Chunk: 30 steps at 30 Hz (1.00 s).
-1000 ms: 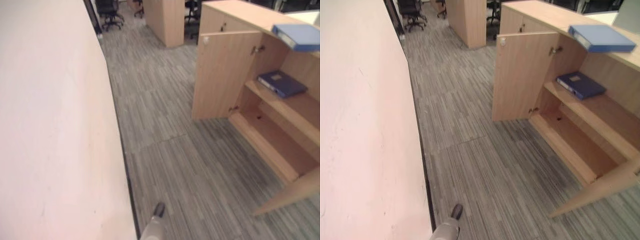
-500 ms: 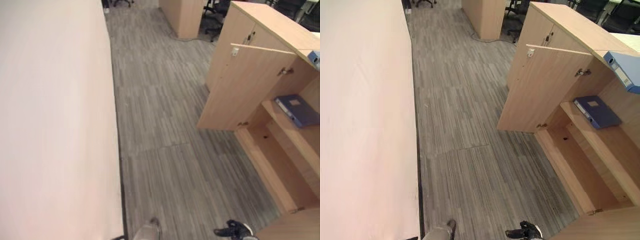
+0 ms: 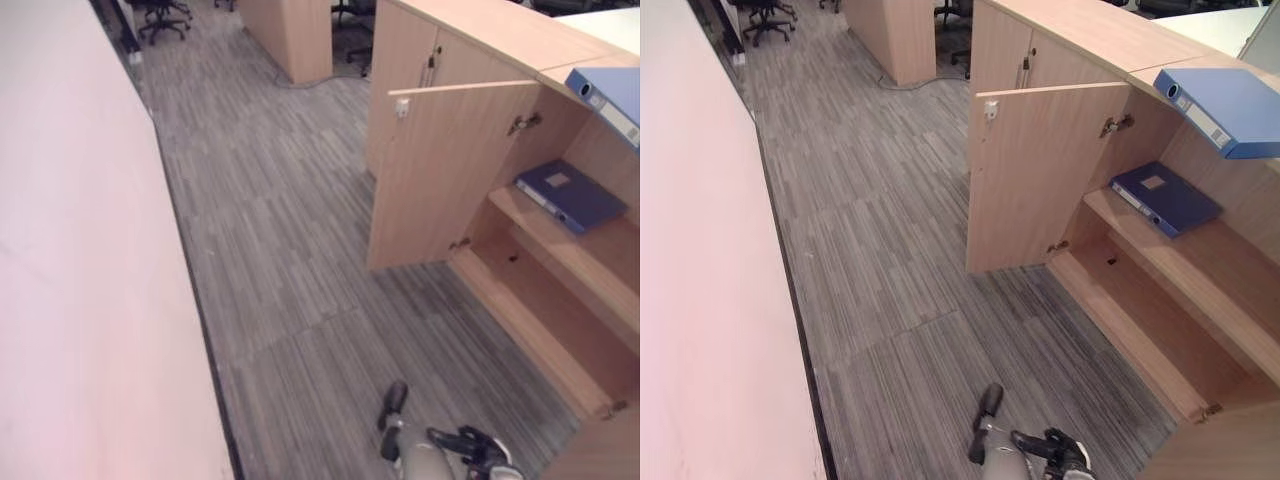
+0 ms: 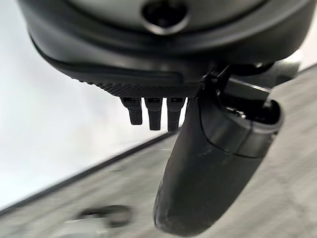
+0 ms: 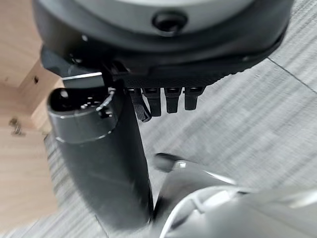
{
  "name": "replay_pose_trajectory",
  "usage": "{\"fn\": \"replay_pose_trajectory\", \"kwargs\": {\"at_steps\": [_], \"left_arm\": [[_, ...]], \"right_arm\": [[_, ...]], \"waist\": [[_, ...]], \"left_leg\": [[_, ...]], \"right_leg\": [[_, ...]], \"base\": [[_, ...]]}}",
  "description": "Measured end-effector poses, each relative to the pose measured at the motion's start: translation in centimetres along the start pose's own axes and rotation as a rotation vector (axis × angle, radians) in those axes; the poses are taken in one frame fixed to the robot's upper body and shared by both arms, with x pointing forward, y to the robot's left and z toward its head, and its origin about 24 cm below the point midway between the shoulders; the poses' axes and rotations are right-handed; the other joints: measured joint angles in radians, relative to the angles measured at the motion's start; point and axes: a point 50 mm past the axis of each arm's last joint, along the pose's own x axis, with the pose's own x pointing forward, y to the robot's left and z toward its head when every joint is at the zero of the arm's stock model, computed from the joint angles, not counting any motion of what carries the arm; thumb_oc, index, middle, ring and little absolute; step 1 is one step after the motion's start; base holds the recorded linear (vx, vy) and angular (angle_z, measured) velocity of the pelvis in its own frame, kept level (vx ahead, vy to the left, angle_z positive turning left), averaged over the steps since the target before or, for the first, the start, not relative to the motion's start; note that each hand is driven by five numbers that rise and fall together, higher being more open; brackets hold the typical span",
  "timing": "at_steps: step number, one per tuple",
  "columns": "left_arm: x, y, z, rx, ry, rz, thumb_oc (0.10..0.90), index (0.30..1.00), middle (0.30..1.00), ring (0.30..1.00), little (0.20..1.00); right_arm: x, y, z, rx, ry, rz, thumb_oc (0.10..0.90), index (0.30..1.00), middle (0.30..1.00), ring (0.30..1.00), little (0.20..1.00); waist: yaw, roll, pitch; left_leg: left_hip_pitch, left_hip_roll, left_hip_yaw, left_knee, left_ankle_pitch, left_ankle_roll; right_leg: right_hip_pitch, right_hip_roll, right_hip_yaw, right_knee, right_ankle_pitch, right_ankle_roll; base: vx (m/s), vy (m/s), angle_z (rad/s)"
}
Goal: Put the empty folder in the office cabinet
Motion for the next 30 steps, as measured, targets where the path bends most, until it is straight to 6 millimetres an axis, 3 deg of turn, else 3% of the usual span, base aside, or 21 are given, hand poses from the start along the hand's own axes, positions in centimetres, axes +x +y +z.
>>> {"fn": "replay_pose_trajectory", "kwargs": {"at_steps": [1, 2, 3, 5, 8, 9, 10, 13, 15, 18, 19, 21, 22, 23, 25, 26, 27, 29, 30], "left_arm": [[0.1, -1.0, 0.7, -0.004, -0.022, -0.030, 0.800, 0.900, 0.900, 0.900, 0.900], [0.1, -1.0, 0.7, -0.004, -0.022, -0.030, 0.800, 0.900, 0.900, 0.900, 0.900], [0.1, -1.8, 1.8, 0.004, -0.066, -0.059, 0.800, 0.900, 0.900, 0.900, 0.900], [0.3, -1.7, 3.1, -0.005, -0.095, -0.061, 0.800, 0.900, 0.900, 0.900, 0.900], [0.3, -1.7, 3.9, -0.010, -0.120, -0.063, 0.800, 0.900, 0.900, 0.900, 0.900], [0.3, -1.7, 4.3, -0.014, -0.136, -0.063, 0.800, 0.900, 0.900, 0.900, 0.900], [0.3, -1.7, 4.2, -0.020, -0.127, -0.065, 0.800, 0.900, 0.900, 0.900, 0.900], [0.3, -1.8, 5.3, -0.023, -0.161, -0.067, 0.800, 0.900, 0.900, 0.900, 0.900], [0.3, -2.0, 6.5, -0.002, -0.195, -0.075, 0.800, 0.900, 0.900, 0.900, 0.900], [0.2, -2.5, 6.5, 0.040, -0.201, -0.093, 0.800, 0.900, 0.900, 0.900, 0.900], [0.2, -2.6, 6.1, 0.050, -0.191, -0.096, 0.800, 0.900, 0.900, 0.900, 0.900], [0.2, -3.0, 5.1, 0.056, -0.164, -0.106, 0.800, 0.900, 0.900, 0.900, 0.900], [0.1, -3.5, 4.5, 0.051, -0.138, -0.115, 0.800, 0.900, 0.900, 0.900, 0.900], [0.1, -3.8, 4.2, 0.048, -0.130, -0.122, 0.800, 0.900, 0.900, 0.900, 0.900], [0.0, -4.3, 3.7, 0.044, -0.114, -0.135, 0.800, 0.900, 0.900, 0.900, 0.900], [0.0, -4.2, 4.2, 0.033, -0.128, -0.129, 0.800, 0.900, 0.900, 0.900, 0.900], [0.1, -3.6, 4.8, 0.037, -0.152, -0.116, 0.800, 0.900, 0.900, 0.900, 0.900], [0.2, -2.0, 4.9, 0.049, -0.171, -0.079, 0.800, 0.900, 0.900, 0.900, 0.900], [0.3, -1.8, 4.8, 0.052, -0.154, -0.067, 0.800, 0.900, 0.900, 0.900, 0.900]], "right_arm": [[0.0, -0.8, -0.3, -0.029, 0.014, -0.021, 0.800, 0.900, 0.900, 0.900, 0.900], [0.0, -0.8, -0.3, -0.029, 0.014, -0.021, 0.800, 0.900, 0.900, 0.900, 0.900], [0.0, -1.4, -0.1, -0.046, 0.018, -0.036, 0.800, 0.900, 0.900, 0.900, 0.900], [0.0, -1.7, 0.1, -0.065, 0.016, -0.039, 0.800, 0.900, 0.900, 0.900, 0.900], [0.1, -2.0, 0.6, -0.079, 0.003, -0.046, 0.800, 0.900, 0.900, 0.900, 0.900], [0.2, -1.9, 1.3, -0.080, -0.016, -0.042, 0.800, 0.900, 0.900, 0.900, 0.900], [0.2, -1.9, 1.5, -0.085, -0.021, -0.040, 0.800, 0.900, 0.900, 0.900, 0.900], [0.3, -1.5, 2.4, -0.112, -0.047, -0.027, 0.800, 0.900, 0.900, 0.900, 0.900], [0.4, -1.3, 2.7, -0.109, -0.043, -0.030, 0.800, 0.900, 0.900, 0.900, 0.900], [0.4, -1.4, 3.1, -0.104, -0.057, -0.048, 0.800, 0.900, 0.900, 0.900, 0.900], [0.4, -1.5, 3.3, -0.105, -0.062, -0.049, 0.800, 0.900, 0.900, 0.900, 0.900], [0.5, -1.9, 3.9, -0.112, -0.078, -0.059, 0.800, 0.900, 0.900, 0.900, 0.900], [0.5, -2.2, 3.9, -0.117, -0.072, -0.072, 0.800, 0.900, 0.900, 0.900, 0.900], [0.5, -2.2, 4.1, -0.122, -0.075, -0.072, 0.800, 0.900, 0.900, 0.900, 0.900], [0.5, -2.1, 4.3, -0.143, -0.083, -0.066, 0.800, 0.900, 0.900, 0.900, 0.900], [0.5, -1.0, 4.1, -0.196, -0.084, -0.029, 0.800, 0.900, 0.900, 0.900, 0.900], [0.5, 0.0, 3.7, -0.203, -0.074, -0.004, 0.800, 0.900, 0.900, 0.900, 0.900], [0.3, 1.9, 2.3, -0.218, -0.037, 0.050, 0.800, 0.900, 0.900, 0.900, 0.900], [0.3, 2.6, 2.1, -0.239, -0.038, 0.079, 0.800, 0.900, 0.900, 0.900, 0.900]], "waist": [[-0.015, 0.018, -0.015], [-0.015, 0.018, -0.015], [-0.015, 0.037, -0.028], [-0.030, 0.031, -0.026], [-0.042, 0.032, -0.028], [-0.041, 0.026, -0.025], [-0.037, 0.023, -0.024], [-0.030, 0.005, 0.002], [0.006, -0.022, 0.051], [0.007, -0.035, 0.093], [0.018, -0.028, 0.098], [0.029, 0.002, 0.107], [0.030, 0.028, 0.108], [0.041, 0.041, 0.111], [0.060, 0.065, 0.109], [0.112, 0.065, 0.130], [0.126, 0.060, 0.137], [0.165, 0.011, 0.141], [0.163, -0.017, 0.144]], "left_leg": [[-0.021, 0.018, -0.010, 0.059, 0.008, -0.022], [-0.021, 0.018, -0.010, 0.059, 0.008, -0.022], [-0.060, 0.049, 0.019, 0.104, 0.008, -0.045], [-0.102, 0.056, 0.017, 0.143, 0.031, -0.061], [-0.113, 0.052, 0.014, 0.252, 0.079, -0.114], [-0.178, 0.038, 0.008, 0.406, 0.117, -0.161], [-0.213, 0.023, -0.006, 0.489, 0.146, -0.179], [-0.318, -0.016, -0.044, 0.636, 0.173, -0.155], [-0.416, -0.026, -0.031, 0.660, 0.141, -0.097], [-0.524, -0.029, -0.070, 0.489, 0.150, -0.077], [-0.517, -0.041, -0.101, 0.357, 0.159, -0.073], [-0.529, -0.055, -0.145, 0.177, 0.220, -0.078], [-0.515, -0.086, -0.253, 0.010, 0.247, -0.086], [-0.505, -0.101, -0.317, -0.060, 0.250, -0.088], [-0.506, -0.112, -0.375, -0.090, 0.250, -0.079], [-0.490, -0.136, -0.322, -0.023, 0.293, -0.057], [-0.481, -0.133, -0.316, 0.001, 0.283, -0.052], [-0.450, -0.170, -0.311, 0.037, 0.277, -0.023], [-0.422, -0.208, -0.294, 0.053, 0.306, 0.075]], "right_leg": [[0.020, 0.028, -0.006, -0.002, -0.013, -0.057], [0.020, 0.028, -0.006, -0.002, -0.013, -0.057], [0.036, 0.075, 0.015, -0.004, -0.052, -0.081], [0.072, 0.106, 0.030, -0.019, -0.083, -0.083], [0.126, 0.147, 0.067, -0.067, -0.084, -0.058], [0.147, 0.157, 0.100, -0.100, -0.073, -0.065], [0.151, 0.154, 0.125, -0.105, -0.063, -0.075], [0.191, 0.135, 0.199, -0.143, -0.083, -0.080], [0.244, 0.104, 0.273, -0.187, -0.081, -0.081], [0.314, 0.068, 0.332, -0.242, -0.084, -0.071], [0.321, 0.059, 0.376, -0.248, -0.078, -0.066], [0.340, 0.042, 0.430, -0.249, -0.080, -0.002], [0.350, 0.033, 0.476, -0.250, -0.102, 0.031], [0.350, 0.031, 0.532, -0.249, -0.111, 0.044], [0.340, 0.030, 0.602, -0.250, -0.125, 0.074], [0.335, 0.051, 0.634, -0.192, -0.157, 0.141], [0.325, 0.105, 0.629, -0.105, -0.211, 0.114], [0.330, 0.160, 0.664, -0.028, -0.264, 0.081], [0.391, 0.159, 0.698, -0.086, -0.245, 0.041]], "base": [[0.41, -0.194, -0.03], [0.28, -0.117, -0.28], [0.29, -0.112, -0.35], [0.25, -0.114, -0.41], [0.15, -0.091, -0.43], [0.22, -0.115, -0.77], [0.19, -0.083, -0.89], [0.25, -0.032, -0.44], [0.26, 0.029, -0.62], [0.38, 0.119, -0.61], [0.26, 0.052, -0.99], [0.45, 0.053, -1.04], [0.47, 0.028, -1.04], [0.35, 0.014, -1.27], [0.26, 0.010, -1.49], [0.33, 0.060, -1.67], [0.22, 0.063, -1.64], [0.16, 0.113, -1.01], [0.21, 0.162, -0.82]]}}
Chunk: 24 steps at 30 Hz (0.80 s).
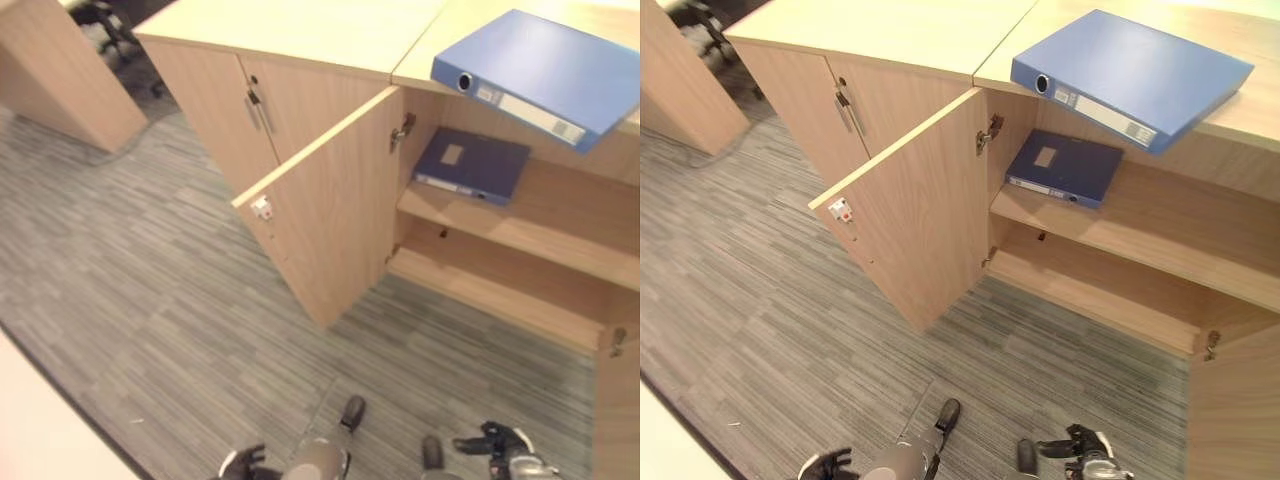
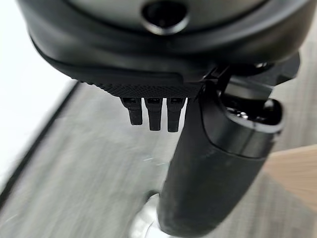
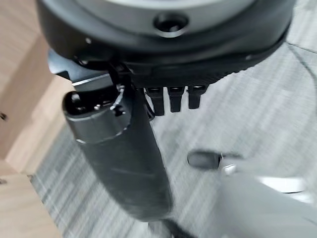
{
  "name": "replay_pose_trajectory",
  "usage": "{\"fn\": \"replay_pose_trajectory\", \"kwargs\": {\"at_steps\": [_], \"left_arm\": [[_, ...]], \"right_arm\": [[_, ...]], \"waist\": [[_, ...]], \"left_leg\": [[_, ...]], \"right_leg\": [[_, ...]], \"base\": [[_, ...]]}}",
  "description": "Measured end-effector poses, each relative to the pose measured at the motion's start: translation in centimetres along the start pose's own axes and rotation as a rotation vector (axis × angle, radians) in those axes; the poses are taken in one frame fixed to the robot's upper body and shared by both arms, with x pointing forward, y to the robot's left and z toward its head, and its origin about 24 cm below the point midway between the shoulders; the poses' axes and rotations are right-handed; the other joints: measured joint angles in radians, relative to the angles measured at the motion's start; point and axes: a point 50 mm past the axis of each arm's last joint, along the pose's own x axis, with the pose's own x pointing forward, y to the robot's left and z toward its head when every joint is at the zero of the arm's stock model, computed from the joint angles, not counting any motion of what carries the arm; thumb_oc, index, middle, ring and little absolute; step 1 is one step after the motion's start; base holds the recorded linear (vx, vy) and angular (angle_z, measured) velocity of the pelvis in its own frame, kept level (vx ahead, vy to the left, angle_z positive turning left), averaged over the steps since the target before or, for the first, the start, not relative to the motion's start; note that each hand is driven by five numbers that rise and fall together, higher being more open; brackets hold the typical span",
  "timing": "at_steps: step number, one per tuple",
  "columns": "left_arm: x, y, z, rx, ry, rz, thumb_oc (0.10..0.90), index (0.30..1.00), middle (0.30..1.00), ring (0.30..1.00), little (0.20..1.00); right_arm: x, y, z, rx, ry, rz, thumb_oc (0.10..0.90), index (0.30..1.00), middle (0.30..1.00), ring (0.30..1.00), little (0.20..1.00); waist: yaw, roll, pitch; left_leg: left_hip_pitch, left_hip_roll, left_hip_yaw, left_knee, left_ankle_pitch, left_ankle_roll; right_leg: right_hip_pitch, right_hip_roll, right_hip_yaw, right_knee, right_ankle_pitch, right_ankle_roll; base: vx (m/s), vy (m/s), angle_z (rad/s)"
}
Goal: Put the empty folder in the office cabinet
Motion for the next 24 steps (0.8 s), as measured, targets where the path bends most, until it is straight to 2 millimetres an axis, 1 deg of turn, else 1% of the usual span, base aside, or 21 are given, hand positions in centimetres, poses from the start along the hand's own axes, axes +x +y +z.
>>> {"fn": "replay_pose_trajectory", "kwargs": {"at_steps": [1, 2, 3, 5, 6, 7, 9, 11, 12, 13, 14, 15, 16, 17, 18, 19, 20, 21, 22, 23, 24], "left_arm": [[0.1, -0.2, 0.1, 0.004, 0.008, -0.001, 0.800, 0.900, 0.900, 0.900, 0.900], [0.1, -0.3, 0.2, 0.001, 0.001, -0.003, 0.800, 0.900, 0.900, 0.900, 0.900], [0.2, -0.4, 1.0, 0.002, -0.028, -0.005, 0.800, 0.900, 0.900, 0.900, 0.900], [0.3, -0.1, 1.7, 0.007, -0.040, 0.008, 0.800, 0.900, 0.900, 0.900, 0.900], [0.4, 0.0, 1.9, 0.010, -0.044, 0.012, 0.800, 0.900, 0.900, 0.900, 0.900], [0.4, 0.1, 2.0, 0.011, -0.043, 0.014, 0.800, 0.900, 0.900, 0.900, 0.900], [0.5, 0.4, 2.6, 0.014, -0.059, 0.021, 0.800, 0.900, 0.900, 0.900, 0.900], [0.5, 0.8, 2.5, 0.017, -0.051, 0.029, 0.800, 0.900, 0.900, 0.900, 0.900], [0.5, 1.1, 2.6, 0.017, -0.058, 0.038, 0.800, 0.900, 0.900, 0.900, 0.900], [0.4, 1.8, 2.5, 0.019, -0.054, 0.052, 0.800, 0.900, 0.900, 0.900, 0.900], [0.4, 2.2, 2.1, 0.001, -0.037, 0.067, 0.800, 0.900, 0.900, 0.900, 0.900], [0.3, 2.3, 1.7, -0.001, -0.028, 0.069, 0.800, 0.900, 0.900, 0.900, 0.900], [0.2, 2.2, 1.2, -0.013, -0.013, 0.070, 0.800, 0.900, 0.900, 0.900, 0.900], [0.1, 2.3, 0.5, -0.026, 0.010, 0.077, 0.800, 0.900, 0.900, 0.900, 0.900], [0.0, 2.5, -0.3, -0.034, 0.032, 0.085, 0.800, 0.900, 0.900, 0.900, 0.900], [0.0, 2.7, -0.3, -0.035, 0.034, 0.095, 0.800, 0.900, 0.900, 0.900, 0.900], [0.0, 2.8, -0.5, -0.050, 0.044, 0.103, 0.800, 0.900, 0.900, 0.900, 0.900], [-0.2, 2.7, -1.3, -0.055, 0.072, 0.108, 0.800, 0.900, 0.900, 0.900, 0.900], [-0.4, 2.5, -2.1, -0.055, 0.089, 0.107, 0.800, 0.900, 0.900, 0.900, 0.900], [-0.5, 2.4, -2.6, -0.054, 0.099, 0.102, 0.800, 0.900, 0.900, 0.900, 0.900], [-0.7, 2.4, -3.2, -0.052, 0.111, 0.104, 0.800, 0.900, 0.900, 0.900, 0.900]], "right_arm": [[0.0, 0.0, -0.1, -0.009, 0.000, 0.001, 0.800, 0.900, 0.900, 0.900, 0.900], [0.0, 0.0, -0.2, -0.018, 0.002, 0.002, 0.800, 0.900, 0.900, 0.900, 0.900], [0.0, 0.0, 0.2, -0.028, -0.009, 0.003, 0.800, 0.900, 0.900, 0.900, 0.900], [0.1, 0.2, 0.5, -0.031, -0.012, 0.014, 0.800, 0.900, 0.900, 0.900, 0.900], [0.1, 0.3, 0.8, -0.030, -0.021, 0.015, 0.800, 0.900, 0.900, 0.900, 0.900], [0.1, 0.4, 1.0, -0.029, -0.031, 0.019, 0.800, 0.900, 0.900, 0.900, 0.900], [0.1, 0.7, 1.1, -0.027, -0.037, 0.029, 0.800, 0.900, 0.900, 0.900, 0.900], [0.1, 1.0, 1.3, -0.025, -0.043, 0.036, 0.800, 0.900, 0.900, 0.900, 0.900], [0.2, 1.3, 2.0, -0.030, -0.054, 0.042, 0.800, 0.900, 0.900, 0.900, 0.900], [0.2, 1.6, 2.7, -0.030, -0.069, 0.049, 0.800, 0.900, 0.900, 0.900, 0.900], [0.2, 1.6, 2.7, -0.028, -0.072, 0.045, 0.800, 0.900, 0.900, 0.900, 0.900], [0.2, 1.6, 2.4, -0.027, -0.063, 0.044, 0.800, 0.900, 0.900, 0.900, 0.900], [0.2, 1.5, 1.9, -0.006, -0.049, 0.039, 0.800, 0.900, 0.900, 0.900, 0.900], [0.2, 1.6, 1.9, 0.001, -0.047, 0.041, 0.800, 0.900, 0.900, 0.900, 0.900], [0.1, 1.8, 1.7, 0.009, -0.045, 0.045, 0.800, 0.900, 0.900, 0.900, 0.900], [0.0, 2.0, 1.2, 0.022, -0.039, 0.051, 0.800, 0.900, 0.900, 0.900, 0.900], [-0.1, 1.9, 0.3, 0.046, -0.014, 0.045, 0.800, 0.900, 0.900, 0.900, 0.900], [0.0, 1.7, 0.7, 0.092, -0.016, 0.034, 0.800, 0.900, 0.900, 0.900, 0.900], [-0.1, 1.4, -0.3, 0.143, 0.022, 0.013, 0.800, 0.900, 0.900, 0.900, 0.900], [-0.2, 1.1, -1.0, 0.174, 0.038, 0.002, 0.800, 0.900, 0.900, 0.900, 0.900], [-0.2, 1.1, -0.9, 0.174, 0.033, 0.002, 0.800, 0.900, 0.900, 0.900, 0.900]], "waist": [[-0.018, 0.001, -0.002], [-0.019, 0.002, -0.002], [-0.029, 0.003, -0.001], [-0.017, -0.006, -0.003], [-0.020, -0.008, -0.005], [-0.020, -0.012, -0.006], [-0.021, -0.033, -0.013], [-0.021, -0.045, -0.025], [-0.010, -0.045, -0.025], [-0.007, -0.046, -0.026], [-0.017, -0.048, -0.028], [-0.023, -0.051, -0.034], [-0.028, -0.046, -0.046], [-0.033, -0.049, -0.065], [-0.049, -0.053, -0.078], [-0.059, -0.054, -0.080], [-0.071, -0.054, -0.080], [-0.087, -0.057, -0.084], [-0.109, -0.045, -0.088], [-0.114, -0.046, -0.093], [-0.116, -0.049, -0.096]], "left_leg": [[0.007, -0.013, 0.009, 0.003, -0.008, 0.007], [0.006, -0.023, 0.026, 0.005, -0.002, 0.022], [0.003, -0.031, 0.048, 0.005, 0.006, 0.042], [0.006, -0.044, 0.096, 0.006, -0.005, 0.058], [0.010, -0.045, 0.107, 0.000, -0.013, 0.066], [0.018, -0.044, 0.118, -0.010, -0.009, 0.070], [0.039, -0.043, 0.145, -0.025, -0.013, 0.082], [0.044, -0.021, 0.167, -0.035, -0.021, 0.092], [0.052, 0.014, 0.202, -0.053, -0.017, 0.096], [0.058, 0.048, 0.233, -0.065, -0.007, 0.113], [0.084, 0.061, 0.266, -0.078, -0.009, 0.130], [0.103, 0.066, 0.284, -0.096, -0.009, 0.136], [0.130, 0.073, 0.323, -0.129, -0.011, 0.103], [0.129, 0.068, 0.341, -0.146, -0.011, 0.094], [0.126, 0.067, 0.337, -0.150, -0.010, 0.090], [0.122, 0.068, 0.331, -0.148, -0.014, 0.078], [0.119, 0.067, 0.328, -0.144, -0.022, 0.069], [0.116, 0.063, 0.318, -0.142, -0.026, 0.071], [0.130, 0.077, 0.306, -0.146, -0.033, 0.064], [0.141, 0.089, 0.307, -0.144, -0.044, 0.048], [0.154, 0.099, 0.306, -0.142, -0.052, 0.039]], "right_leg": [[0.021, -0.020, 0.022, -0.039, 0.019, 0.012], [0.024, -0.029, 0.042, -0.053, 0.018, 0.027], [0.025, -0.035, 0.055, -0.068, 0.014, 0.033], [0.017, -0.056, 0.060, -0.059, 0.021, 0.040], [0.017, -0.063, 0.060, -0.058, 0.027, 0.053], [0.016, -0.066, 0.063, -0.054, 0.026, 0.059], [0.004, -0.069, 0.061, -0.031, 0.025, 0.071], [-0.040, -0.046, 0.058, 0.037, 0.026, 0.078], [-0.095, -0.018, 0.024, 0.121, 0.037, 0.105], [-0.178, 0.002, -0.061, 0.247, 0.044, 0.140], [-0.255, -0.048, -0.191, 0.399, 0.043, 0.167], [-0.286, -0.085, -0.215, 0.466, 0.044, 0.181], [-0.321, -0.185, -0.294, 0.462, 0.041, 0.184], [-0.329, -0.267, -0.347, 0.347, 0.050, 0.198], [-0.304, -0.306, -0.350, 0.158, 0.067, 0.181], [-0.289, -0.314, -0.257, -0.021, 0.105, 0.207], [-0.286, -0.334, -0.225, -0.108, 0.129, 0.228], [-0.278, -0.343, -0.239, -0.165, 0.156, 0.233], [-0.299, -0.345, -0.256, -0.155, 0.189, 0.227], [-0.306, -0.333, -0.283, -0.148, 0.202, 0.218], [-0.304, -0.320, -0.305, -0.135, 0.212, 0.202]], "base": [[0.21, 0.188, -0.64], [0.13, 0.091, -0.28], [0.19, 0.126, -0.36], [0.22, 0.113, -0.51], [0.17, 0.090, -0.54], [0.09, 0.053, -0.36], [0.11, 0.048, -0.40], [0.07, 0.028, -0.57], [0.06, 0.083, -0.98], [0.10, 0.100, -1.15], [0.19, -0.010, -0.90], [0.23, -0.108, -0.82], [0.28, -0.197, -0.77], [0.26, -0.205, -0.69], [0.52, -0.400, -0.41], [0.42, -0.326, -0.12], [0.41, -0.318, 0.04], [0.22, -0.179, 0.21], [0.31, -0.273, 0.17], [0.33, -0.309, 0.09], [0.35, -0.327, -0.02]]}}
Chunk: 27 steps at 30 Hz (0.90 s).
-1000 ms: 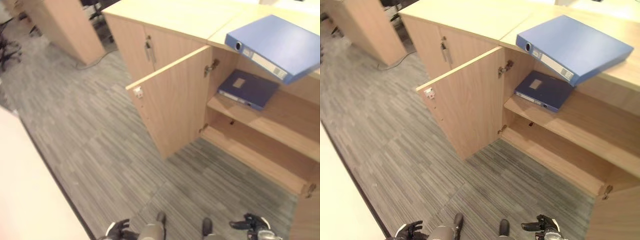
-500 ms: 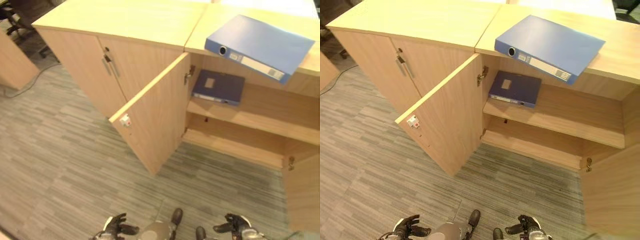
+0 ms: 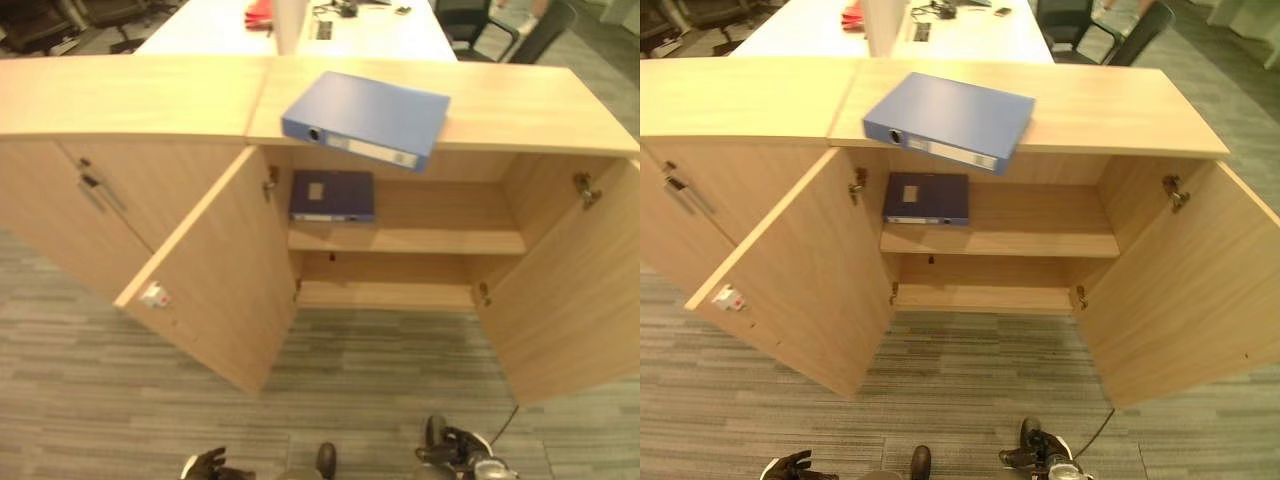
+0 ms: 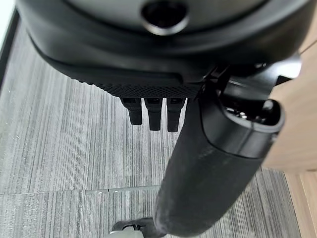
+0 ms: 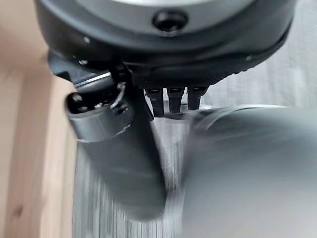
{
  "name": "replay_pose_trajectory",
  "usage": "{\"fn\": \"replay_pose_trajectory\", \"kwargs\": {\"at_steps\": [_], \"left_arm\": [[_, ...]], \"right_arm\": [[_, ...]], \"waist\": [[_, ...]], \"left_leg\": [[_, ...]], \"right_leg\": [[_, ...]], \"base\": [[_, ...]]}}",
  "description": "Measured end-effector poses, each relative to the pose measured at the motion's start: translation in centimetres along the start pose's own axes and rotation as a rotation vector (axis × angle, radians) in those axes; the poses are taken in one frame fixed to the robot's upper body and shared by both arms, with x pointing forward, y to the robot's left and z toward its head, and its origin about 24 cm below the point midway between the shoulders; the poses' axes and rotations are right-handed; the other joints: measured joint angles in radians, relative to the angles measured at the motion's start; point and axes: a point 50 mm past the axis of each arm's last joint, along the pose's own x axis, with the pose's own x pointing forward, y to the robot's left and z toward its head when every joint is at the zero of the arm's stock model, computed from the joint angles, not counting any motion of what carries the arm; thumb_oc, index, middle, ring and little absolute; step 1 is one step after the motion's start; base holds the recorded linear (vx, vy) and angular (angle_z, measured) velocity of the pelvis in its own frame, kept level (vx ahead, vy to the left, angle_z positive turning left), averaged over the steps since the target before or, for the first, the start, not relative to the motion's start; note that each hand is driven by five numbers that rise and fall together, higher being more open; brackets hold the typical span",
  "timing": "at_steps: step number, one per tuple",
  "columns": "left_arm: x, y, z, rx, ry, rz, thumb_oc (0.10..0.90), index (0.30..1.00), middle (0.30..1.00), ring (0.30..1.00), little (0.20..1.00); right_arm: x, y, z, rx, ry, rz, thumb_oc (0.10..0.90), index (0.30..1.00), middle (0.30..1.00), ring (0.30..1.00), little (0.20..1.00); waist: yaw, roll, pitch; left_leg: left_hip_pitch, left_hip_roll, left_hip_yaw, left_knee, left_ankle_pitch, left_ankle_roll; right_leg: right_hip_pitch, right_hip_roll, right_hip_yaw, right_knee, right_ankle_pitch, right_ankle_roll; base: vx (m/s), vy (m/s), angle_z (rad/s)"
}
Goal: Put the empty folder in the office cabinet
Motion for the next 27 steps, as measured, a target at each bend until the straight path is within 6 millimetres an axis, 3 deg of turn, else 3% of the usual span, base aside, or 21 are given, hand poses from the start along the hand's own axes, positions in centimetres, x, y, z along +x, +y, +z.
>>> {"fn": "replay_pose_trajectory", "kwargs": {"at_steps": [3, 4, 5, 6, 7, 10, 12, 15, 18, 19, 22, 24, 25, 27], "left_arm": [[-0.4, 0.3, -2.2, 0.010, 0.062, 0.005, 0.800, 0.900, 0.900, 0.900, 0.900], [-0.6, 0.1, -2.9, 0.010, 0.079, 0.002, 0.800, 0.900, 0.900, 0.900, 0.900], [-0.7, -0.4, -3.3, 0.010, 0.088, -0.015, 0.800, 0.900, 0.900, 0.900, 0.900], [-0.9, -1.5, -3.7, 0.001, 0.096, -0.041, 0.800, 0.900, 0.900, 0.900, 0.900], [-0.9, -1.8, -3.7, 0.001, 0.095, -0.050, 0.800, 0.900, 0.900, 0.900, 0.900], [-0.7, -2.2, -3.0, 0.009, 0.078, -0.061, 0.800, 0.900, 0.900, 0.900, 0.900], [-0.6, -2.1, -2.4, 0.010, 0.065, -0.057, 0.800, 0.900, 0.900, 0.900, 0.900], [-0.3, -1.5, -1.1, 0.011, 0.026, -0.045, 0.800, 0.900, 0.900, 0.900, 0.900], [-0.1, -1.3, 0.0, 0.010, -0.003, -0.039, 0.800, 0.900, 0.900, 0.900, 0.900], [0.0, -1.5, 0.5, 0.009, -0.015, -0.048, 0.800, 0.900, 0.900, 0.900, 0.900], [-0.1, -2.4, 0.6, 0.006, -0.017, -0.072, 0.800, 0.900, 0.900, 0.900, 0.900], [-0.1, -2.6, 0.5, 0.011, -0.014, -0.084, 0.800, 0.900, 0.900, 0.900, 0.900], [-0.1, -2.7, 0.5, 0.021, -0.015, -0.095, 0.800, 0.900, 0.900, 0.900, 0.900], [-0.2, -2.7, 0.1, 0.022, -0.003, -0.094, 0.800, 0.900, 0.900, 0.900, 0.900]], "right_arm": [[-0.4, -0.6, -2.8, 0.001, 0.073, -0.016, 0.800, 0.900, 0.900, 0.900, 0.900], [-0.5, -1.0, -3.2, -0.006, 0.088, -0.026, 0.800, 0.900, 0.900, 0.900, 0.900], [-0.6, -1.8, -3.5, -0.018, 0.098, -0.046, 0.800, 0.900, 0.900, 0.900, 0.900], [-0.6, -3.3, -3.4, -0.047, 0.099, -0.078, 0.800, 0.900, 0.900, 0.900, 0.900], [-0.6, -3.9, -3.3, -0.058, 0.098, -0.093, 0.800, 0.900, 0.900, 0.900, 0.900], [-0.8, -6.3, -2.8, -0.100, 0.091, -0.145, 0.800, 0.900, 0.900, 0.900, 0.900], [-1.0, -7.4, -3.0, -0.123, 0.102, -0.171, 0.800, 0.900, 0.900, 0.900, 0.900], [-1.2, -8.0, -3.3, -0.127, 0.113, -0.184, 0.800, 0.900, 0.900, 0.900, 0.900], [-1.2, -8.2, -3.5, -0.133, 0.125, -0.188, 0.800, 0.900, 0.900, 0.900, 0.900], [-1.2, -8.4, -3.2, -0.142, 0.123, -0.191, 0.800, 0.900, 0.900, 0.900, 0.900], [-1.0, -8.3, -2.1, -0.137, 0.095, -0.191, 0.800, 0.900, 0.900, 0.900, 0.900], [-0.7, -7.8, -1.0, -0.134, 0.064, -0.179, 0.800, 0.900, 0.900, 0.900, 0.900], [-0.5, -7.2, -0.4, -0.136, 0.045, -0.164, 0.800, 0.900, 0.900, 0.900, 0.900], [-0.3, -6.5, 0.4, -0.143, 0.021, -0.145, 0.800, 0.900, 0.900, 0.900, 0.900]], "waist": [[-0.024, -0.031, -0.063], [-0.021, -0.028, -0.071], [-0.019, -0.010, -0.090], [-0.015, 0.033, -0.106], [-0.014, 0.039, -0.107], [-0.016, 0.013, -0.096], [-0.018, 0.012, -0.092], [-0.016, -0.006, -0.076], [-0.015, -0.012, -0.063], [-0.015, -0.009, -0.040], [-0.009, 0.024, -0.017], [-0.004, 0.031, -0.003], [0.026, 0.038, 0.015], [0.042, 0.041, 0.024]], "left_leg": [[0.035, 0.040, -0.046, -0.009, -0.043, -0.066], [0.043, 0.067, -0.058, -0.009, -0.054, -0.093], [0.048, 0.111, -0.075, -0.007, -0.058, -0.115], [0.040, 0.177, -0.096, 0.000, -0.048, -0.152], [0.023, 0.197, -0.111, 0.029, -0.045, -0.160], [-0.028, 0.237, -0.150, 0.140, 0.001, -0.219], [-0.028, 0.248, -0.170, 0.170, 0.035, -0.245], [-0.067, 0.258, -0.163, 0.275, 0.082, -0.302], [-0.154, 0.263, -0.137, 0.410, 0.130, -0.291], [-0.159, 0.260, -0.124, 0.397, 0.100, -0.292], [-0.159, 0.246, -0.073, 0.203, 0.084, -0.301], [-0.178, 0.222, -0.070, 0.136, 0.083, -0.305], [-0.196, 0.195, -0.069, 0.091, 0.105, -0.286], [-0.207, 0.182, -0.080, 0.076, 0.121, -0.279]], "right_leg": [[0.048, 0.052, 0.005, 0.050, -0.001, -0.033], [0.062, 0.079, 0.006, 0.047, 0.054, -0.056], [0.067, 0.120, -0.012, 0.057, 0.073, -0.095], [0.071, 0.181, -0.039, 0.073, 0.043, -0.128], [0.077, 0.200, -0.054, 0.069, 0.040, -0.138], [0.099, 0.253, -0.077, 0.038, 0.019, -0.189], [0.127, 0.283, -0.078, 0.023, 0.002, -0.227], [0.175, 0.308, -0.083, -0.028, -0.001, -0.230], [0.187, 0.317, -0.099, -0.029, -0.014, -0.269], [0.201, 0.318, -0.099, -0.029, -0.020, -0.286], [0.204, 0.321, -0.100, -0.028, -0.025, -0.294], [0.202, 0.321, -0.096, -0.028, -0.027, -0.298], [0.207, 0.330, -0.084, -0.028, -0.027, -0.297], [0.224, 0.344, -0.076, -0.029, -0.034, -0.303]], "base": [[0.35, -0.386, 0.44], [0.12, -0.262, 0.36], [0.16, -0.368, 0.32], [0.12, -0.322, 0.29], [0.13, -0.297, 0.19], [0.18, -0.290, 0.00], [0.17, -0.257, -0.06], [0.15, -0.224, -0.03], [0.19, -0.147, 0.08], [0.22, -0.125, 0.20], [0.13, -0.095, 0.10], [0.10, -0.044, -0.12], [0.16, -0.036, -0.30], [0.11, 0.010, -0.25]]}}
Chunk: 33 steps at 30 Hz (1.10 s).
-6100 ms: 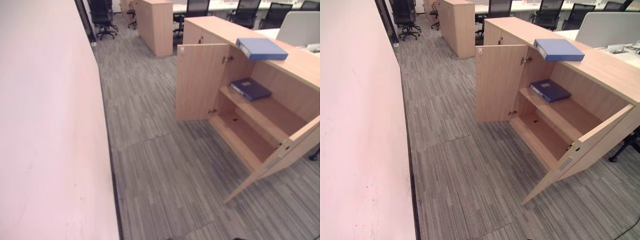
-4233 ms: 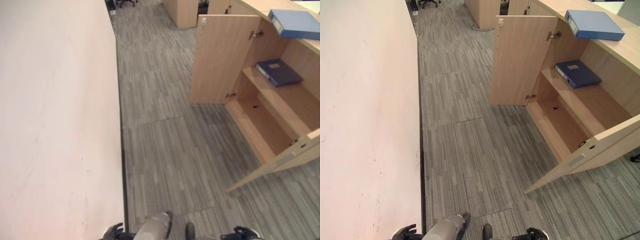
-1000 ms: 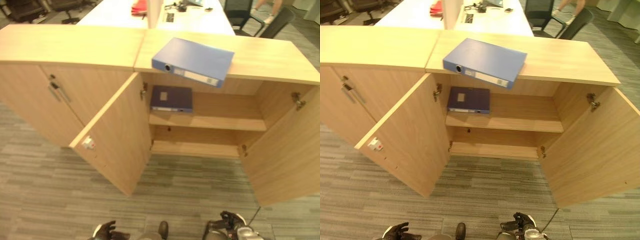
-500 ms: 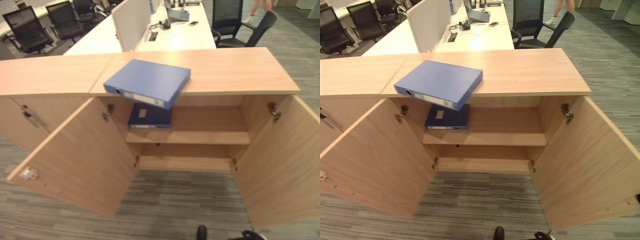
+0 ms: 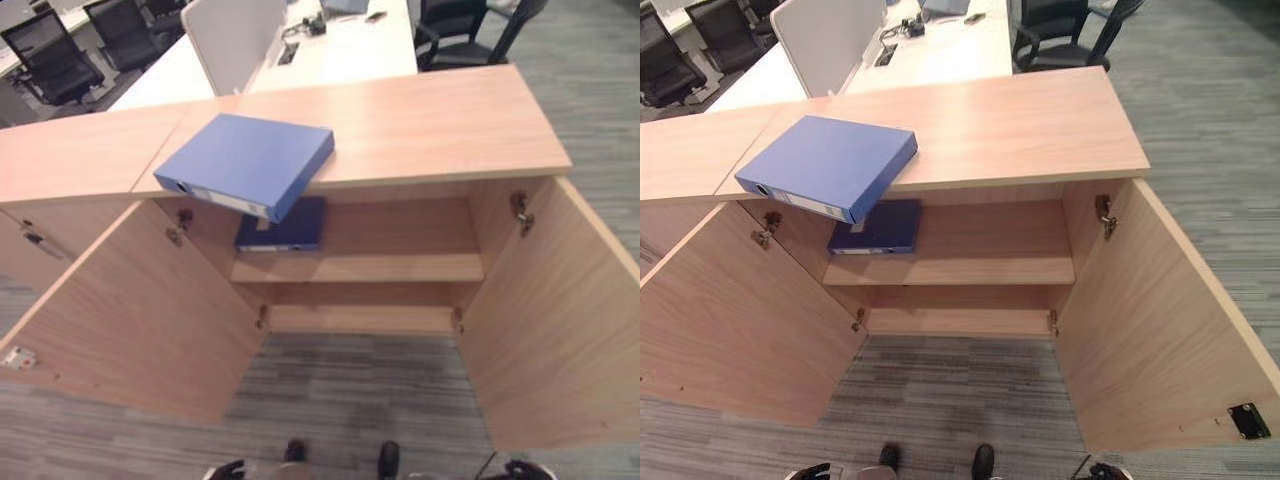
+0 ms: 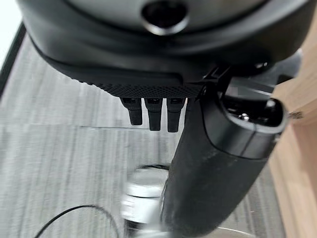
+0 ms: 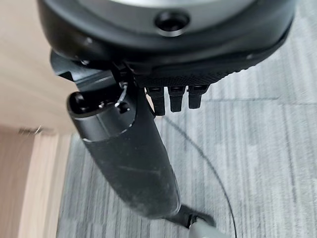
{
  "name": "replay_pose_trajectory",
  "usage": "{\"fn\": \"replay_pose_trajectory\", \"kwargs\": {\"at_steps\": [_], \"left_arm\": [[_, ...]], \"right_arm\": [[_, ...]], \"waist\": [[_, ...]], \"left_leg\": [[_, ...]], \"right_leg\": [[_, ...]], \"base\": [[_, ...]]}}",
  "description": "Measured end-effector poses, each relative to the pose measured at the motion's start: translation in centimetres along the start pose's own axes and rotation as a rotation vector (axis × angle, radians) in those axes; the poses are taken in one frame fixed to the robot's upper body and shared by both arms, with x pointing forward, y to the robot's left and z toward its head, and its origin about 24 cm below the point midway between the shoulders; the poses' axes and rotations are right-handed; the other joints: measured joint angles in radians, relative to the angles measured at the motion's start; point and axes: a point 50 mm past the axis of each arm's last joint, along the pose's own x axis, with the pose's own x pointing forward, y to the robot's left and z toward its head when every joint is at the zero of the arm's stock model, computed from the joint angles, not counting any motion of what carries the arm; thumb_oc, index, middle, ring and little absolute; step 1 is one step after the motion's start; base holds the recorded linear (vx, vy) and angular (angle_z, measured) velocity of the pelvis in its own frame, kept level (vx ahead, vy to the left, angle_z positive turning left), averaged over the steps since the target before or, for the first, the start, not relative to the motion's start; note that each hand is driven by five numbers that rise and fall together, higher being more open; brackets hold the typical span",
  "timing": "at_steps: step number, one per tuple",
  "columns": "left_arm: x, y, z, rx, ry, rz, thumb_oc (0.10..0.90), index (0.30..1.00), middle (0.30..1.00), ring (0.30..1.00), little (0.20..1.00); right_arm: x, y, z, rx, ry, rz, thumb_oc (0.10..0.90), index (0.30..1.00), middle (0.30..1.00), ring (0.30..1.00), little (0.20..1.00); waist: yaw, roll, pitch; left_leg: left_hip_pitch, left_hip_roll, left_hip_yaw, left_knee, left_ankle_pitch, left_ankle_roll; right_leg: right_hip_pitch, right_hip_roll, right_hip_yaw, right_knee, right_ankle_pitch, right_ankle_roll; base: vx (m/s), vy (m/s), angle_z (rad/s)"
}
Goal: Put the empty folder in the office cabinet
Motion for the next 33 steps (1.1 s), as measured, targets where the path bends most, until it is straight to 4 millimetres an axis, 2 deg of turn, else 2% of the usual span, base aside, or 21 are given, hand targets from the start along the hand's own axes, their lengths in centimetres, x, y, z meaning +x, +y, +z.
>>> {"fn": "replay_pose_trajectory", "kwargs": {"at_steps": [1, 4, 6, 9, 11, 13, 14, 15, 16, 17, 20, 23, 24, 26, 27, 29, 30, 31, 33], "left_arm": [[0.0, 0.0, -0.2, 0.004, 0.007, -0.001, 0.800, 0.900, 0.900, 0.900, 0.900], [0.0, -0.1, -0.2, 0.019, 0.005, -0.007, 0.800, 0.900, 0.900, 0.900, 0.900], [0.0, -0.2, 0.1, 0.033, -0.003, -0.013, 0.800, 0.900, 0.900, 0.900, 0.900], [0.1, -0.1, 0.5, 0.079, -0.008, -0.010, 0.800, 0.900, 0.900, 0.900, 0.900], [0.1, 0.1, 0.7, 0.080, -0.014, -0.005, 0.800, 0.900, 0.900, 0.900, 0.900], [0.2, 0.1, 1.0, 0.080, -0.018, -0.006, 0.800, 0.900, 0.900, 0.900, 0.900], [0.2, 0.3, 1.2, 0.082, -0.024, -0.002, 0.800, 0.900, 0.900, 0.900, 0.900], [0.2, 0.3, 1.2, 0.082, -0.024, -0.002, 0.800, 0.900, 0.900, 0.900, 0.900], [0.2, 0.9, 1.8, 0.087, -0.048, 0.011, 0.800, 0.900, 0.900, 0.900, 0.900], [0.2, 1.7, 2.0, 0.093, -0.053, 0.022, 0.800, 0.900, 0.900, 0.900, 0.900], [0.2, 2.8, 2.0, 0.102, -0.054, 0.043, 0.800, 0.900, 0.900, 0.900, 0.900], [0.2, 3.2, 1.8, 0.105, -0.046, 0.053, 0.800, 0.900, 0.900, 0.900, 0.900], [0.1, 3.2, 1.4, 0.106, -0.035, 0.051, 0.800, 0.900, 0.900, 0.900, 0.900], [0.1, 3.1, 1.4, 0.105, -0.032, 0.049, 0.800, 0.900, 0.900, 0.900, 0.900], [0.2, 3.2, 1.8, 0.104, -0.039, 0.051, 0.800, 0.900, 0.900, 0.900, 0.900], [0.1, 3.2, 1.5, 0.108, -0.030, 0.049, 0.800, 0.900, 0.900, 0.900, 0.900], [0.2, 3.2, 1.7, 0.113, -0.031, 0.053, 0.800, 0.900, 0.900, 0.900, 0.900], [0.2, 3.2, 1.7, 0.113, -0.031, 0.051, 0.800, 0.900, 0.900, 0.900, 0.900], [0.1, 3.3, 1.5, 0.112, -0.029, 0.055, 0.800, 0.900, 0.900, 0.900, 0.900]], "right_arm": [[0.0, 0.5, -0.1, -0.016, -0.003, 0.015, 0.800, 0.900, 0.900, 0.900, 0.900], [-0.1, 1.4, 0.0, -0.031, -0.009, 0.040, 0.800, 0.900, 0.900, 0.900, 0.900], [-0.1, 1.4, -0.1, -0.033, -0.004, 0.046, 0.800, 0.900, 0.900, 0.900, 0.900], [-0.1, 1.3, -0.6, -0.045, 0.009, 0.044, 0.800, 0.900, 0.900, 0.900, 0.900], [-0.2, 1.2, -1.2, -0.055, 0.028, 0.046, 0.800, 0.900, 0.900, 0.900, 0.900], [-0.3, 1.1, -1.7, -0.052, 0.044, 0.047, 0.800, 0.900, 0.900, 0.900, 0.900], [-0.3, 1.4, -2.1, -0.054, 0.053, 0.053, 0.800, 0.900, 0.900, 0.900, 0.900], [-0.3, 1.4, -2.1, -0.054, 0.053, 0.053, 0.800, 0.900, 0.900, 0.900, 0.900], [-0.4, 1.9, -2.2, -0.055, 0.057, 0.072, 0.800, 0.900, 0.900, 0.900, 0.900], [-0.4, 2.5, -2.2, -0.044, 0.055, 0.087, 0.800, 0.900, 0.900, 0.900, 0.900], [-0.5, 3.6, -2.3, -0.034, 0.055, 0.120, 0.800, 0.900, 0.900, 0.900, 0.900], [-0.7, 4.3, -2.4, -0.029, 0.058, 0.139, 0.800, 0.900, 0.900, 0.900, 0.900], [-0.7, 4.5, -2.4, -0.029, 0.060, 0.144, 0.800, 0.900, 0.900, 0.900, 0.900], [-0.7, 4.5, -2.5, -0.030, 0.065, 0.145, 0.800, 0.900, 0.900, 0.900, 0.900], [-0.7, 4.7, -2.5, -0.031, 0.066, 0.149, 0.800, 0.900, 0.900, 0.900, 0.900], [-0.6, 4.6, -1.8, -0.018, 0.047, 0.143, 0.800, 0.900, 0.900, 0.900, 0.900], [-0.6, 4.5, -1.6, -0.012, 0.036, 0.142, 0.800, 0.900, 0.900, 0.900, 0.900], [-0.5, 4.5, -1.3, -0.009, 0.023, 0.143, 0.800, 0.900, 0.900, 0.900, 0.900], [-0.6, 4.9, -1.0, -0.018, -0.001, 0.157, 0.800, 0.900, 0.900, 0.900, 0.900]], "waist": [[0.005, -0.003, 0.010], [0.019, -0.016, 0.019], [0.020, -0.023, 0.023], [0.014, -0.023, 0.023], [0.015, -0.023, 0.021], [0.017, -0.024, 0.018], [0.018, -0.035, 0.017], [0.018, -0.035, 0.017], [0.024, -0.060, 0.006], [0.024, -0.072, -0.006], [0.025, -0.091, -0.035], [0.025, -0.089, -0.055], [0.026, -0.084, -0.059], [0.026, -0.079, -0.063], [0.022, -0.076, -0.063], [0.027, -0.065, -0.057], [0.014, -0.059, -0.052], [0.011, -0.053, -0.047], [-0.001, -0.059, -0.049]], "left_leg": [[0.002, -0.010, -0.007, -0.006, 0.020, 0.005], [0.009, -0.008, -0.001, -0.005, 0.030, 0.017], [0.024, -0.002, -0.002, -0.007, 0.031, 0.019], [0.079, 0.006, 0.003, -0.006, 0.030, 0.020], [0.110, -0.014, 0.010, -0.037, -0.004, 0.058], [0.144, -0.039, 0.020, -0.068, -0.041, 0.117], [0.150, -0.061, 0.021, -0.070, -0.039, 0.136], [0.150, -0.061, 0.021, -0.070, -0.039, 0.136], [0.158, -0.097, 0.023, -0.079, -0.042, 0.163], [0.158, -0.122, 0.024, -0.080, -0.051, 0.185], [0.151, -0.164, 0.040, -0.084, -0.068, 0.213], [0.139, -0.186, 0.055, -0.076, -0.072, 0.242], [0.142, -0.191, 0.058, -0.079, -0.071, 0.258], [0.142, -0.194, 0.060, -0.079, -0.073, 0.268], [0.144, -0.198, 0.061, -0.078, -0.070, 0.275], [0.148, -0.177, 0.073, -0.080, -0.064, 0.294], [0.167, -0.175, 0.062, -0.082, -0.069, 0.307], [0.180, -0.170, 0.058, -0.083, -0.073, 0.311], [0.191, -0.166, 0.045, -0.087, -0.080, 0.301]], "right_leg": [[0.020, 0.010, -0.001, 0.000, -0.002, 0.003], [0.047, 0.017, -0.006, 0.001, -0.011, 0.007], [0.061, 0.015, -0.013, 0.008, -0.013, 0.005], [0.088, 0.005, -0.028, 0.008, -0.026, 0.023], [0.102, -0.020, -0.031, 0.009, -0.029, 0.052], [0.121, -0.045, -0.031, 0.009, -0.032, 0.087], [0.125, -0.061, -0.027, 0.008, -0.033, 0.105], [0.125, -0.061, -0.027, 0.008, -0.033, 0.105], [0.126, -0.099, -0.024, 0.008, -0.035, 0.130], [0.126, -0.125, -0.022, 0.008, -0.035, 0.140], [0.105, -0.171, -0.001, 0.030, -0.044, 0.164], [0.070, -0.196, 0.015, 0.071, -0.052, 0.178], [0.054, -0.208, 0.027, 0.104, -0.059, 0.190], [0.015, -0.218, 0.037, 0.172, -0.067, 0.199], [-0.015, -0.219, 0.048, 0.227, -0.065, 0.208], [-0.084, -0.224, 0.056, 0.364, -0.079, 0.221], [-0.139, -0.226, 0.068, 0.489, -0.068, 0.226], [-0.169, -0.224, 0.082, 0.540, -0.107, 0.238], [-0.156, -0.210, 0.091, 0.421, -0.139, 0.243]], "base": [[0.06, 0.027, -0.12], [0.11, 0.068, -0.01], [0.09, 0.062, 0.16], [0.10, 0.082, 0.15], [0.14, 0.158, 0.13], [0.08, 0.138, 0.13], [0.12, 0.235, 0.13], [0.09, 0.186, 0.08], [0.05, 0.121, 0.03], [0.04, 0.111, 0.03], [0.05, 0.235, -0.09], [0.01, 0.190, -0.13], [-0.01, 0.127, -0.02], [-0.04, 0.164, -0.02], [-0.04, 0.154, -0.10], [0.06, 0.118, -0.12], [0.17, 0.075, -0.03], [0.15, 0.026, 0.12], [0.08, -0.049, 0.25]]}}
